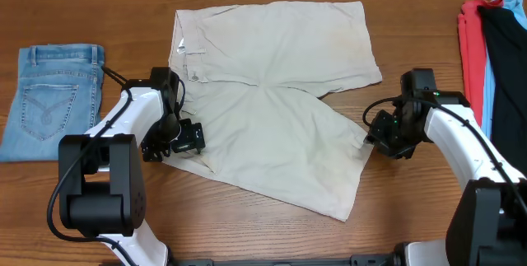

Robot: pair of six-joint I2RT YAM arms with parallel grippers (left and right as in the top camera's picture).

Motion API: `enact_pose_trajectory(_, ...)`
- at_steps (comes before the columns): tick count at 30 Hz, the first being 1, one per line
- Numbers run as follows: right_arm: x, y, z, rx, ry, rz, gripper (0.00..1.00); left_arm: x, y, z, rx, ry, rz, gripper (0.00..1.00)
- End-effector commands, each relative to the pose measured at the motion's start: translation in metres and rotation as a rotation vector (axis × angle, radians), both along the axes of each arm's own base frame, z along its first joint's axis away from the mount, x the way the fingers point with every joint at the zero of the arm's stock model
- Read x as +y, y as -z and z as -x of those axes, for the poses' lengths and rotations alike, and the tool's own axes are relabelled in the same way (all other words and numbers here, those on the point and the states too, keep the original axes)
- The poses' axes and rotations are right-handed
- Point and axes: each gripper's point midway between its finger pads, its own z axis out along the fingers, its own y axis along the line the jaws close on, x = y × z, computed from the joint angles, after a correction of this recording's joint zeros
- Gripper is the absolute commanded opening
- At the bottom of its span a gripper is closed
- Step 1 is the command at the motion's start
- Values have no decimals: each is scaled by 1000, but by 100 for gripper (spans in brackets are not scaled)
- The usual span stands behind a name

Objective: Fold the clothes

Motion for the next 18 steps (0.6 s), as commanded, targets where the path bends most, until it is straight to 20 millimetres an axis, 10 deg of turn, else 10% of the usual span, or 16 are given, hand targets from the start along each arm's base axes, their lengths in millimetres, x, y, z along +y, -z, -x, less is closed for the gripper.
enact_pose_trajectory(1, 0, 11, -5, 5, -28, 13, 39, 25, 30, 42, 170, 35, -151, 97)
enact_pose_trajectory(11, -1, 43, -30, -39, -27, 15, 33, 25, 31, 41, 166, 35, -151, 97)
enact_pose_trajectory(18, -14, 48, -54, -117, -6, 67, 4, 25, 31, 41, 166, 34, -151, 97)
